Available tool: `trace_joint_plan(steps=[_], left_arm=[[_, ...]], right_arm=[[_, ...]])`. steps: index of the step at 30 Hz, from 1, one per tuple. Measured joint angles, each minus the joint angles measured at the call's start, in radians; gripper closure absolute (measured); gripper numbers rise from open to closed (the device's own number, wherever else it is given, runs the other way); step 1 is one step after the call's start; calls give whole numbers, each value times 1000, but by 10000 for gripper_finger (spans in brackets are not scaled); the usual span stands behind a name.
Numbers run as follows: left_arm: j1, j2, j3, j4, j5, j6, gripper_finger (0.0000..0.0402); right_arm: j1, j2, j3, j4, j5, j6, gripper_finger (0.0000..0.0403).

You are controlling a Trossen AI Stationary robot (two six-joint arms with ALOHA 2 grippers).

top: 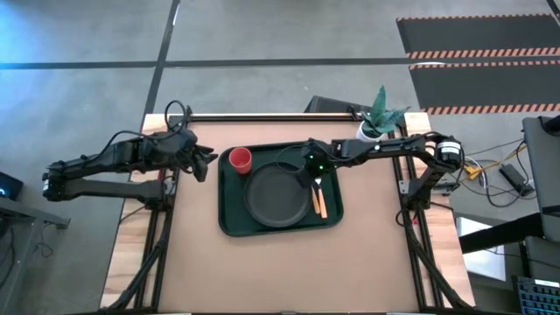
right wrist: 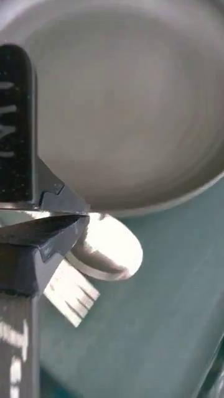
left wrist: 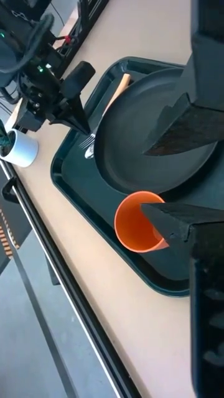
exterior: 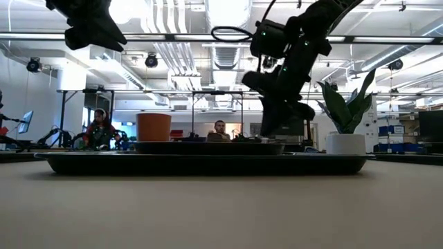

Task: Pick and place plate/cup/fork/spoon on tray
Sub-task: Put the black plate on the black tray

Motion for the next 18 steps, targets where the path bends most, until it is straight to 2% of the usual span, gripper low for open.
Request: trace_joint_plan(steps=[18], left_arm=[[0,8,0,0,0,0,288]], right_arm=[[13,64,-21,-21,4,12,394]])
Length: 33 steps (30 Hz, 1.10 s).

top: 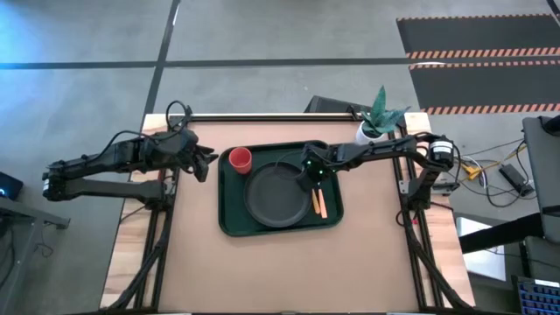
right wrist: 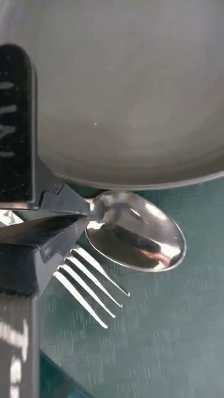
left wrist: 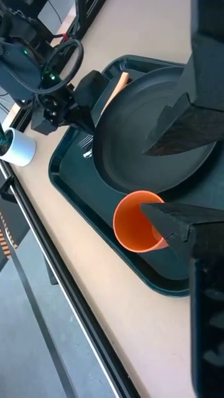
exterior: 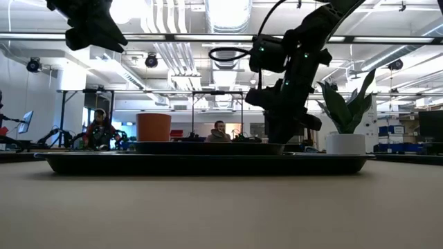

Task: Pick and place plate/cup/fork/spoon on tray
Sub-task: Put the black plate on the black tray

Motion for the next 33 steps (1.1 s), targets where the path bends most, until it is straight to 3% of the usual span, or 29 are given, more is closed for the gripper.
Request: trace_joint_plan(steps=[23,33], left_arm=[[0,0,0,0,0,1,288],[0,0,0,0,0,1,288]], right_arm=[[84,12,-1,184,3,79,394],[6,12,32,145,35,-61,394]])
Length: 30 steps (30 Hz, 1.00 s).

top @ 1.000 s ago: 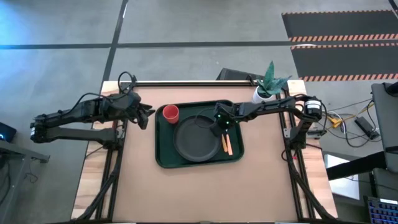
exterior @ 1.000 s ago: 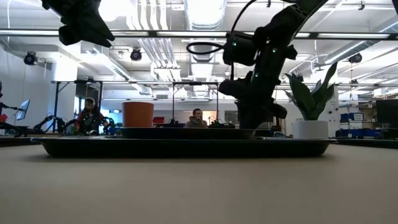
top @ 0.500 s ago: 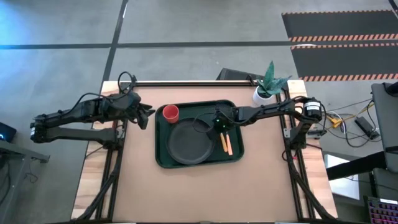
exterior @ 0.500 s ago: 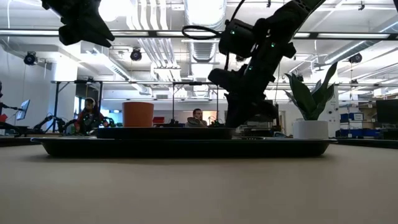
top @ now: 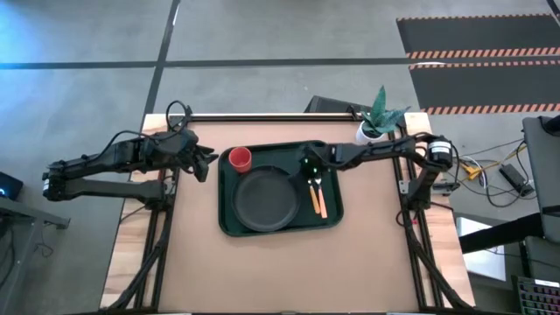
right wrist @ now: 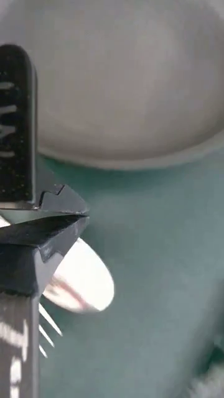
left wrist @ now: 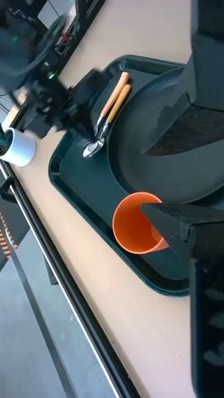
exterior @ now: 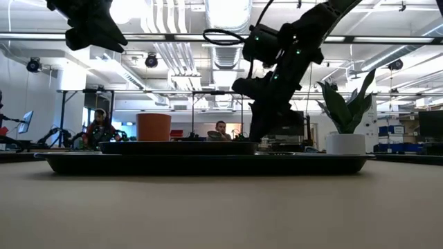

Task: Pick and place plate/cup/fork/spoon on tray
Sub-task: Put the black plate on the black tray, then adjust the orange cup on the black serving tray

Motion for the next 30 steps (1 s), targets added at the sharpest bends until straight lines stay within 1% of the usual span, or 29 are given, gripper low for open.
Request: trace_joint_plan(steps=[8,12,16,22,25,30], left_arm=[[0,0,0,0,0,0,288],[0,0,0,0,0,0,288],[0,0,0,0,0,0,288],[0,0,0,0,0,0,288],[0,4,0,0,0,0,288],[0,18,-1,0,0,0,288]], right_arm=[[-154,0,64,2,-16,-105,394],[-201,20,69,5,-84,-114,394],[-204,64,68,14,-108,-125,394],[-205,152,83,76,-141,-135,394],[-205,183,115,84,-146,-138,394],[-200,194,207,85,-219,-168,394]])
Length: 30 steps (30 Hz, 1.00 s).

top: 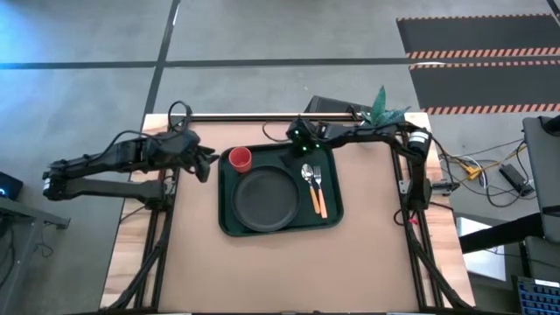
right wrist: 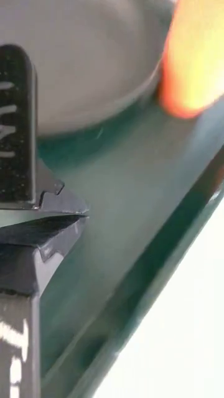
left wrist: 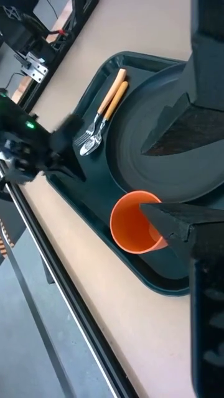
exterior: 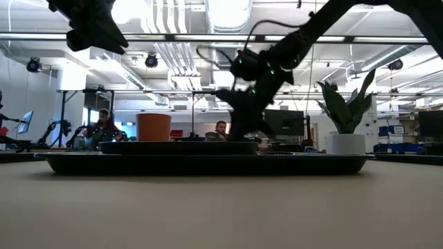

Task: Pick and place plate/cup/fork/spoon on tray
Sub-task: Adjust the orange cup on the black serving tray

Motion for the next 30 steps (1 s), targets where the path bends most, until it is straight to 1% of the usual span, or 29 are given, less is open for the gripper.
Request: trace_joint_plan(steps=[7,18,23,25,27,30], left_arm=[[0,29,0,0,0,0,288],[0,46,0,0,-2,0,288],[0,40,0,2,-5,0,288],[0,38,0,2,-5,0,288],[0,37,0,2,-5,0,288],[0,33,0,2,-5,0,288]], right_arm=[[16,2,123,0,-36,-28,394],[29,18,136,6,-45,-22,394],[54,111,207,43,-127,-14,394],[70,167,269,43,-136,-19,394],[82,228,341,28,-168,-24,394],[90,313,467,-30,-213,-47,394]])
